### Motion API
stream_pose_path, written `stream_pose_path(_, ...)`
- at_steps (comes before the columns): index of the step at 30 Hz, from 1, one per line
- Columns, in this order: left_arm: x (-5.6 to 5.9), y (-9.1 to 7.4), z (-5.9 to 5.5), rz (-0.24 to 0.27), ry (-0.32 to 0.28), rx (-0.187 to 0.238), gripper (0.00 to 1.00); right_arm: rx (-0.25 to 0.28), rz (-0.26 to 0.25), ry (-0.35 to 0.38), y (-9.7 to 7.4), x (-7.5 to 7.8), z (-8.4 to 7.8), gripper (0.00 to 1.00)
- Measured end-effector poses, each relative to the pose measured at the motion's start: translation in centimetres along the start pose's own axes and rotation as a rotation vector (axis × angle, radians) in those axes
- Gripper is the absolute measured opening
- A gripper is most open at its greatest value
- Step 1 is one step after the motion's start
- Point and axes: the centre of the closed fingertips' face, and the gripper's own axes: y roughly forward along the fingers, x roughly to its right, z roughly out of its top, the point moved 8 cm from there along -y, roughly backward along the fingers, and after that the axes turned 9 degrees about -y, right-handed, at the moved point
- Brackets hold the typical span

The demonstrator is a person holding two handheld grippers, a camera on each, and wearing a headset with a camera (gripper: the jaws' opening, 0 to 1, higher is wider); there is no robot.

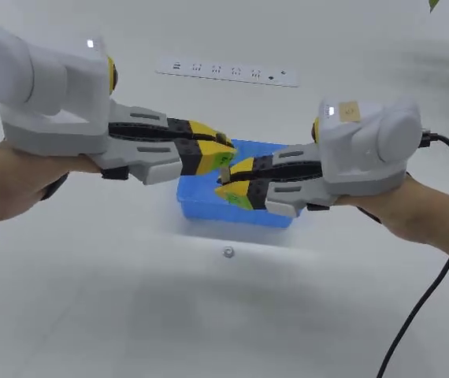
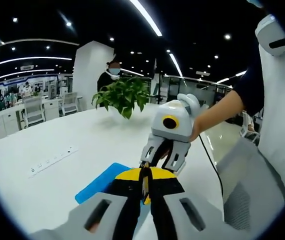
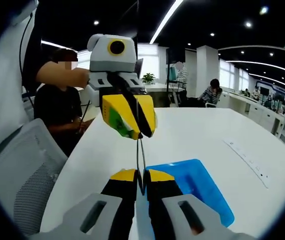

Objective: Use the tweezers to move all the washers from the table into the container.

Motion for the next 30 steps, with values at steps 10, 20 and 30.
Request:
stream_pose_path(10, 1.6, 0.1, 0.5, 0.051, 0.100, -0.011, 0.05, -0.022, -0.013, 0.018, -0.4, -0.7, 0.6, 0.12)
stream_pose_path(20, 3.7, 0.3, 0.3, 0.087, 0.134, -0.044, 0.05, -0.074, -0.043, 0.041, -1.4, -2.2, 0.4, 0.19)
stream_pose_path(30, 4.6, -0.3, -1.6, 0.128, 0.134, -0.061, 0.05, -0.160, -0.086, -0.004, -3.4, -4.0, -0.9, 0.27)
